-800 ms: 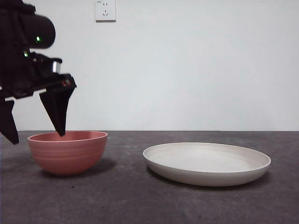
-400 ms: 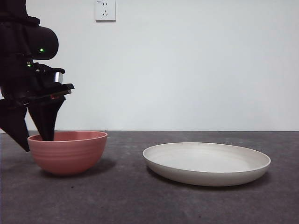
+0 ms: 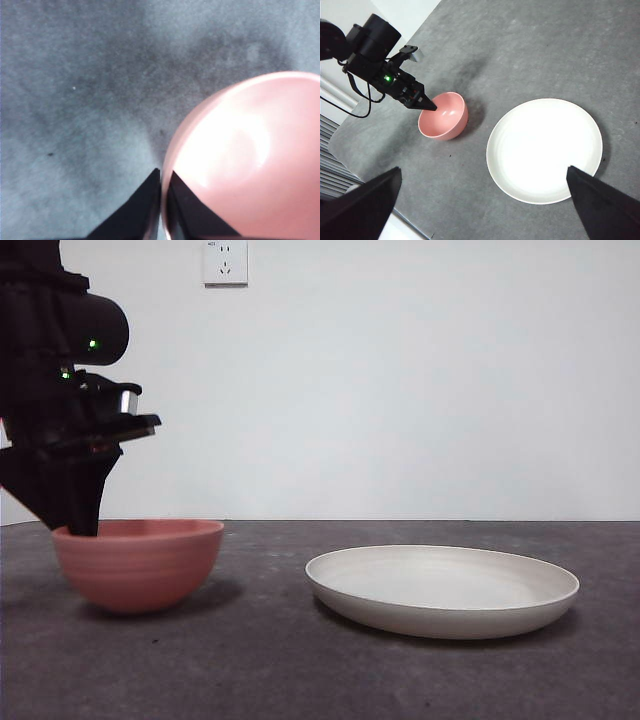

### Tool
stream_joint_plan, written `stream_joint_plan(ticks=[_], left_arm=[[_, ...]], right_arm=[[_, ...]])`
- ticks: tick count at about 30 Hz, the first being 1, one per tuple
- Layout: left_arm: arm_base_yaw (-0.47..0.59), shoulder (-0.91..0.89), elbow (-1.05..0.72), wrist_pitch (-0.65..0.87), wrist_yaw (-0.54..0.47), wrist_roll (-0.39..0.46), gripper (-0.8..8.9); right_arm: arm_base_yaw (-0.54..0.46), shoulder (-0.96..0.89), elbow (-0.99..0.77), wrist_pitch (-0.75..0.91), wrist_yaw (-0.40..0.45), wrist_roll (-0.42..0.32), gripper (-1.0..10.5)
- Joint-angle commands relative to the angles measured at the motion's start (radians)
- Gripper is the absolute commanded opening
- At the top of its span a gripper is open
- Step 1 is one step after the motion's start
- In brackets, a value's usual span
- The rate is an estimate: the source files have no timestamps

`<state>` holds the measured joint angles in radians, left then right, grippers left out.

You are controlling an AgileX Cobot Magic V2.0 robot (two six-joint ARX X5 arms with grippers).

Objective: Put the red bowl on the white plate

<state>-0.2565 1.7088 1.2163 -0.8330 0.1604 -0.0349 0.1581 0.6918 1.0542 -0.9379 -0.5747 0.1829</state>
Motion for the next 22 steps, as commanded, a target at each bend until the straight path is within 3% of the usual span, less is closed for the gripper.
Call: stream_joint_plan(ticks=[1, 13, 22], left_arm=[[-0.019, 0.019, 0.079, -0.029, 0.005, -0.01, 0.15], [-0.245, 0.053, 0.286, -0.115, 0.004, -0.057, 0.15], [-0.41, 0.311, 0.584, -0.169, 0.003, -0.072, 0.15]], right_arm=[[0.004, 0.005, 0.019, 0.006, -0.002, -0.007, 5.8], [0.004, 0.006, 0.019, 0.006, -0.003, -0.007, 5.8], [0.004, 0.006, 0.019, 0.006, -0.003, -0.007, 5.8]])
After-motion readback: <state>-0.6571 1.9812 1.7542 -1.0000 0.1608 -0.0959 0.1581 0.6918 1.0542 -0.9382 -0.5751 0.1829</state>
